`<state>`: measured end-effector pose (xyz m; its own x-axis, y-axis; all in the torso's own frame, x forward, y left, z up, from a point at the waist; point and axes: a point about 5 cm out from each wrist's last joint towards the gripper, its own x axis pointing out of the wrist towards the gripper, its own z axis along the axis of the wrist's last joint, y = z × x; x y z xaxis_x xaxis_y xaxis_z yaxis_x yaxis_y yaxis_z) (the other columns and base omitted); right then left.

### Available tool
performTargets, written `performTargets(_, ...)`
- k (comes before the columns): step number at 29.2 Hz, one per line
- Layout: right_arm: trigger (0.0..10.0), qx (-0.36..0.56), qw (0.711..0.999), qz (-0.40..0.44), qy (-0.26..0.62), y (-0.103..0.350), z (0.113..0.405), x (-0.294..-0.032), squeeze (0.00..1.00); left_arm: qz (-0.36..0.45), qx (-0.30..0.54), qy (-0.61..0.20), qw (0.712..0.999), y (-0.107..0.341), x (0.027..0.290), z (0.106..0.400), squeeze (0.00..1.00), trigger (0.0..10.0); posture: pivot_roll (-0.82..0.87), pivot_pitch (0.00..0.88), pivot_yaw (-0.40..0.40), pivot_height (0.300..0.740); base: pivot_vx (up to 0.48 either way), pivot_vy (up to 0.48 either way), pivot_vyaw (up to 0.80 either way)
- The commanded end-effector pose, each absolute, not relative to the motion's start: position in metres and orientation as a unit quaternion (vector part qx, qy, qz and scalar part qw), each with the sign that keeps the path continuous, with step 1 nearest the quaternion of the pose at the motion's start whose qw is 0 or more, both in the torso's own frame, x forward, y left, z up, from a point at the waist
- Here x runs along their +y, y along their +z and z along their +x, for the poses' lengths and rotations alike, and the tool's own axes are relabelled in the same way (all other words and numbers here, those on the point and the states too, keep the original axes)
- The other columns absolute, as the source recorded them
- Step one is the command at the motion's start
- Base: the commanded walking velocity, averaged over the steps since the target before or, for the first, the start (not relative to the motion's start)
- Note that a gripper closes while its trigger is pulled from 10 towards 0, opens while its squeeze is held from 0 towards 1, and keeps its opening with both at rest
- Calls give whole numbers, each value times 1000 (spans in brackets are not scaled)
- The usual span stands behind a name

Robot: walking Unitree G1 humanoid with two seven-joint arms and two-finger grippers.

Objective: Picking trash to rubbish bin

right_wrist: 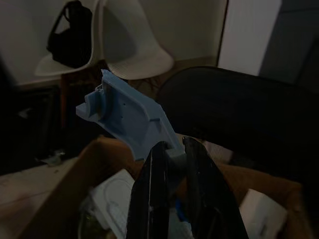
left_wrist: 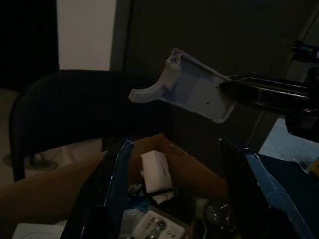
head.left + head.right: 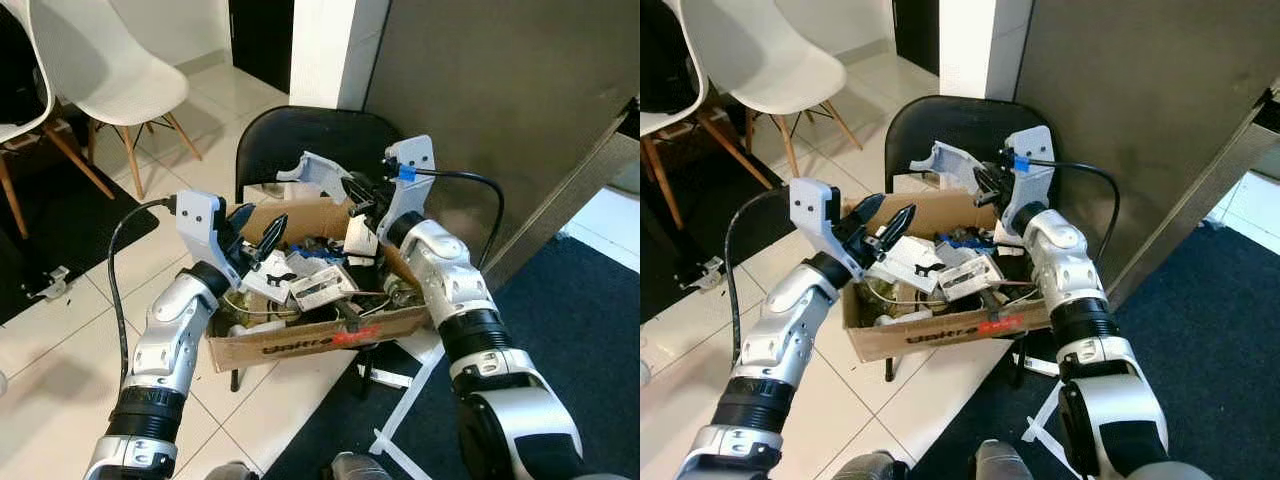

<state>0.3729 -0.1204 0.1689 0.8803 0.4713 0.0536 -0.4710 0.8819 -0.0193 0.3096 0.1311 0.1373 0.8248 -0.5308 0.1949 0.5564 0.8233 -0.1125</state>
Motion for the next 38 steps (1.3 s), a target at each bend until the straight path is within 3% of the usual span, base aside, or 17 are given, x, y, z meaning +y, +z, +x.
performTargets(1,10000,-22,971,-37,237,171,374,-120,0,-75,-77,-286,952,136,132,307,0,10000,-48,0,-40,740,0,0,0)
performTargets(4,10000,-13,973,-63,220,171,376,-121,0,-76,-79,-285,952,136,133,305,0,10000,-48,0,-40,740,0,0,0)
performTargets(8,10000,-5,978,-68,198,171,378,-125,184,-76,-83,-285,952,135,135,302,0,10000,-48,0,-40,740,0,0,0)
performTargets(20,10000,23,986,-96,133,170,384,-150,208,-77,-82,-278,954,131,138,295,0,10000,-48,0,-39,740,0,0,0)
performTargets(21,10000,23,985,-96,139,170,384,-149,518,-78,-82,-279,954,131,138,295,0,10000,-48,0,-39,740,0,0,0)
performTargets(22,10000,21,984,-91,149,170,383,-147,1000,-78,-80,-280,954,131,138,295,0,10000,-49,0,-37,740,0,0,0)
performTargets(29,10000,15,992,-30,118,173,385,-153,1000,-78,-79,-281,953,130,138,294,0,10000,-49,0,-37,740,0,0,0)
performTargets(31,10000,-6,993,64,100,182,387,-159,1000,-77,-78,-281,953,130,137,294,0,10000,-49,0,-37,740,0,0,0)
performTargets(32,10000,-16,989,103,104,187,388,-160,839,-77,-78,-281,953,130,137,294,0,10000,-49,0,-37,740,0,0,0)
performTargets(33,10000,-23,986,126,108,190,388,-160,839,-77,-78,-281,953,130,137,294,0,10000,-49,0,-37,740,0,0,0)
performTargets(34,10000,-32,980,151,123,193,387,-158,451,-77,-78,-281,954,130,137,294,0,10000,-52,0,-38,740,0,0,0)
performTargets(35,10000,-39,974,172,143,196,386,-156,0,-77,-78,-280,954,130,137,295,0,10000,-52,0,-38,740,0,0,0)
performTargets(38,10000,-55,955,195,216,197,377,-137,0,-77,-80,-276,955,133,137,296,0,10000,-53,0,-41,740,0,0,0)
